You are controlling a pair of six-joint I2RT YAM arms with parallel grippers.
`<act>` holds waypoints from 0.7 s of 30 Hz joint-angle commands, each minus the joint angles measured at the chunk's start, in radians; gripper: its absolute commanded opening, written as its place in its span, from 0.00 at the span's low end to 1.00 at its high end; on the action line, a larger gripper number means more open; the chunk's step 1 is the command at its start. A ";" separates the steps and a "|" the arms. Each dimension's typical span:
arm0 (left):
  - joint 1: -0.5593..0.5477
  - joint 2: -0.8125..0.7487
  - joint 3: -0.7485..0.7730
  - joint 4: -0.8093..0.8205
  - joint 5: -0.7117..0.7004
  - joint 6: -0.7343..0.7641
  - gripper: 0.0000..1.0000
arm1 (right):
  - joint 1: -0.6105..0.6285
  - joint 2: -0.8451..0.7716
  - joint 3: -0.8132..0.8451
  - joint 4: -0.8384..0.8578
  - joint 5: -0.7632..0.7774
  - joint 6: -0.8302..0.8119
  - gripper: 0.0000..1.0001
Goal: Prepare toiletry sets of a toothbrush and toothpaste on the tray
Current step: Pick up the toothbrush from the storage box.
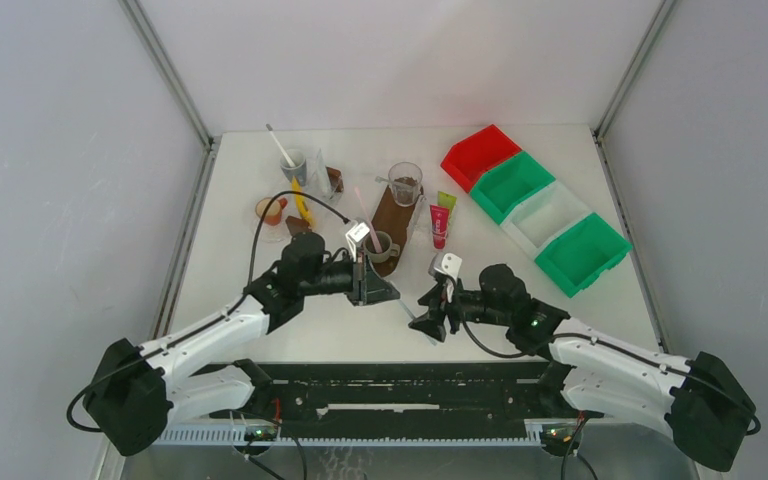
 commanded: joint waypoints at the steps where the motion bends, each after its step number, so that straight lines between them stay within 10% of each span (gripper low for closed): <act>1: 0.007 -0.011 0.083 0.056 0.004 -0.028 0.00 | 0.014 0.006 0.044 0.008 0.017 -0.036 0.65; 13: 0.014 -0.055 0.107 0.057 0.006 -0.054 0.00 | 0.017 0.017 0.052 0.003 0.039 -0.029 0.48; 19: 0.014 -0.063 0.093 0.097 0.002 -0.081 0.01 | 0.017 0.019 0.058 -0.003 0.040 -0.027 0.03; 21: 0.014 -0.067 0.082 0.125 -0.008 -0.115 0.15 | 0.017 0.011 0.058 -0.005 0.040 -0.027 0.00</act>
